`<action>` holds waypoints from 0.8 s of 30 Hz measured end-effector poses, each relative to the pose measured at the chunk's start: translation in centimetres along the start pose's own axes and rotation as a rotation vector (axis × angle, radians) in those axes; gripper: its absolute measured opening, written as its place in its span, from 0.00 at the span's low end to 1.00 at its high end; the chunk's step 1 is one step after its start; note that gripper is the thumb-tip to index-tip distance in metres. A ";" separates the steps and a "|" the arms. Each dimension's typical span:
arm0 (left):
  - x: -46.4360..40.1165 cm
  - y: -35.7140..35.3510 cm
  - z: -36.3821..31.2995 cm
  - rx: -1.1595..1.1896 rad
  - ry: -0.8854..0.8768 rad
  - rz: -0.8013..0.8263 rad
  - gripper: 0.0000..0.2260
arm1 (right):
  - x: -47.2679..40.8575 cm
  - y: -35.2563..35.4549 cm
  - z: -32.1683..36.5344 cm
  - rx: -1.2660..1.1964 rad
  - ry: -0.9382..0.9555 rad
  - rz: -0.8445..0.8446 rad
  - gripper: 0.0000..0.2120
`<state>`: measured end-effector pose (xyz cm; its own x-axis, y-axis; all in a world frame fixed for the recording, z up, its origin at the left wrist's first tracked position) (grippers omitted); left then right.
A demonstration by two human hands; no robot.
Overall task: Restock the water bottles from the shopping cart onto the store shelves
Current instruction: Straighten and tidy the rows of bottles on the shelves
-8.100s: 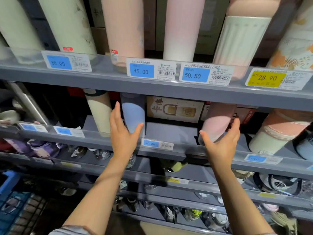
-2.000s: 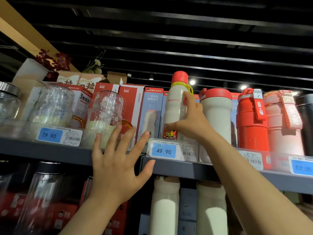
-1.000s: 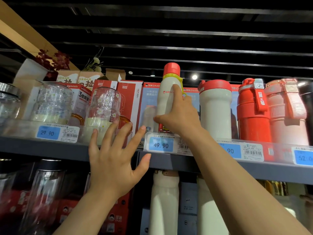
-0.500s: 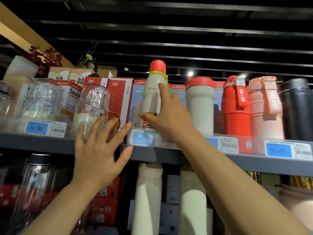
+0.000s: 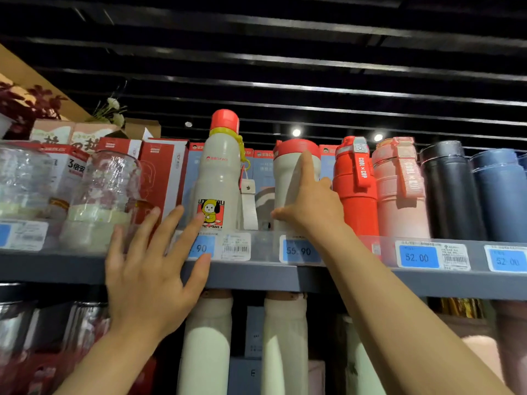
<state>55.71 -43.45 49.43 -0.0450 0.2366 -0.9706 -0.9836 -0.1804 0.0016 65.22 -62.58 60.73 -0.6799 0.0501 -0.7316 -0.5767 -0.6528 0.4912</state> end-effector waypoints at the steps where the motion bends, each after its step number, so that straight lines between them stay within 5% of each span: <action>1: -0.1 0.0 0.0 -0.002 -0.001 0.002 0.23 | 0.0 0.1 -0.1 -0.016 0.003 -0.001 0.52; 10: 0.0 0.1 0.0 0.008 0.019 0.102 0.24 | 0.8 0.3 -0.2 0.143 -0.010 -0.095 0.53; 18: -0.1 0.0 -0.1 0.005 0.042 0.137 0.27 | 0.6 0.5 -1.7 -0.100 -0.033 0.102 0.52; 24: 0.0 -0.1 0.0 0.000 0.049 0.131 0.27 | 1.0 -0.2 -1.4 -0.009 -0.086 -0.003 0.53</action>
<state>55.84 -43.43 49.41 -0.1647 0.1645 -0.9725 -0.9698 -0.2069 0.1293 65.30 -63.48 59.19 -0.7149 0.1162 -0.6895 -0.5748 -0.6591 0.4849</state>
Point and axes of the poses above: each hand's wrist, its own x-axis away from the middle knuckle, its own y-axis out of the back of the hand, z = x × y, the point moved 3 cm from there along -x, towards the middle knuckle, and after that the axes turned 12 degrees about -y, right-handed, at the moved point
